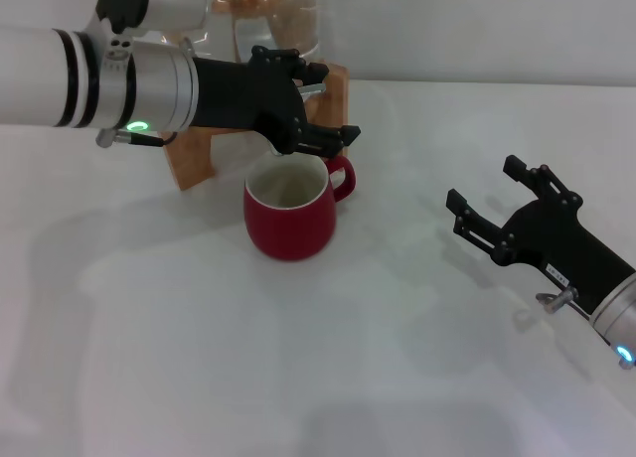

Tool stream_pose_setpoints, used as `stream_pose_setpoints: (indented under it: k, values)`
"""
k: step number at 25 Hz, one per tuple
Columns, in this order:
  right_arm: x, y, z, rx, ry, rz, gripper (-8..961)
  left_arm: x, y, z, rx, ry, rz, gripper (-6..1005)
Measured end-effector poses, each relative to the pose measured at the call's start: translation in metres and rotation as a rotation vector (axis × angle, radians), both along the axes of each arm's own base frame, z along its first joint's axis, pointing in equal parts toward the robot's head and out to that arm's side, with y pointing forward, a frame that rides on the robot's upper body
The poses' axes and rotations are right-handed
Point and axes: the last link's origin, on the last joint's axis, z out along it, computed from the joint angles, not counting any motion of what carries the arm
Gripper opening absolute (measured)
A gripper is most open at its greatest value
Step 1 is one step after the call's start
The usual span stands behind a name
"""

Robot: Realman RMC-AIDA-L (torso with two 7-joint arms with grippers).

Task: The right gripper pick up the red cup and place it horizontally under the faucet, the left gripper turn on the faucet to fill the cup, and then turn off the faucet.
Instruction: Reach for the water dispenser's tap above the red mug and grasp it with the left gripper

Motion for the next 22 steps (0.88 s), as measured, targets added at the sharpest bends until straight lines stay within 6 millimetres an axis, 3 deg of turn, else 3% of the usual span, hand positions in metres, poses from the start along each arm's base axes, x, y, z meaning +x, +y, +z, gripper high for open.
stream_pose_setpoints:
  k: [22]
  values:
    - [0.0003, 0.0004, 0.0003, 0.001, -0.001, -0.001, 869, 0.0044, -0.0029, 0.001, -0.009, 0.003, -0.015, 856]
